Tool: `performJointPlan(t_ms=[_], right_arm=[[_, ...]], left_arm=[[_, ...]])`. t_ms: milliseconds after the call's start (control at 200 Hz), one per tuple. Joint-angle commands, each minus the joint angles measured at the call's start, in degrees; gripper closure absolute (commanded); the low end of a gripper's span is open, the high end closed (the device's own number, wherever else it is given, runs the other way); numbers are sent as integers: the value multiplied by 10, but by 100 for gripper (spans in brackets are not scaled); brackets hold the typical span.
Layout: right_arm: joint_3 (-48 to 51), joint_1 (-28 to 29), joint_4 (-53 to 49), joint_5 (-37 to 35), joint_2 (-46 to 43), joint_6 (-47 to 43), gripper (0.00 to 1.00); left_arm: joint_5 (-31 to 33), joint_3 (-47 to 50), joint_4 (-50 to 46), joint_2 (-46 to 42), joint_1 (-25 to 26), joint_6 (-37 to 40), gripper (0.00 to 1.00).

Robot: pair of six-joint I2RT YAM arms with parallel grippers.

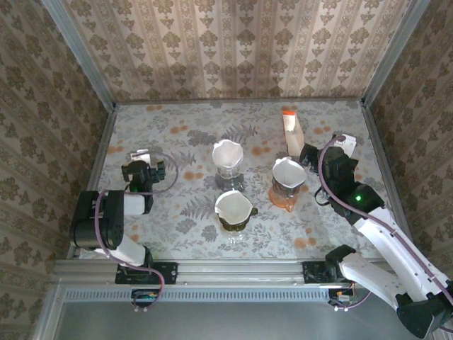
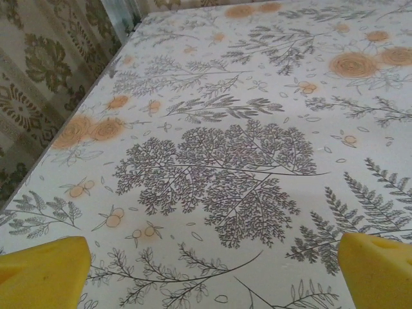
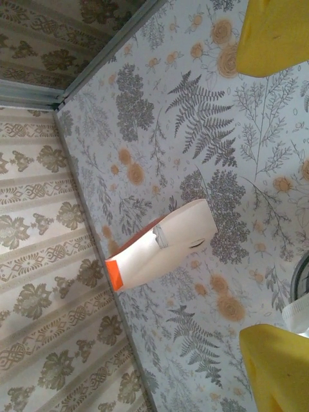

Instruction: Place the coffee filter in the dripper

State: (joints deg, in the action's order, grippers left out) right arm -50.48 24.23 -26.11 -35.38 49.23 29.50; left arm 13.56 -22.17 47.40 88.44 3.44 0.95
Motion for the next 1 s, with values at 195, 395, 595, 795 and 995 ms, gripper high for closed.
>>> performJointPlan(t_ms=[195,395,595,795,995], right_arm=[[21,-25,37,38,3,-90,0],[23,-92,47,28,41,-92,0],[61,-158,187,53,96,-173,0],[164,-248,379,144,124,-212,0],[191,-268,500,207,244,-217,0]], left_arm=[[-2,5,63,4,0,11,0],[1,6,67,4,1,12,0],[-5,5,64,4,-3,10,0],[-21,6,65,3,-12,5,0],[-22,6,65,3,-12,5,0]])
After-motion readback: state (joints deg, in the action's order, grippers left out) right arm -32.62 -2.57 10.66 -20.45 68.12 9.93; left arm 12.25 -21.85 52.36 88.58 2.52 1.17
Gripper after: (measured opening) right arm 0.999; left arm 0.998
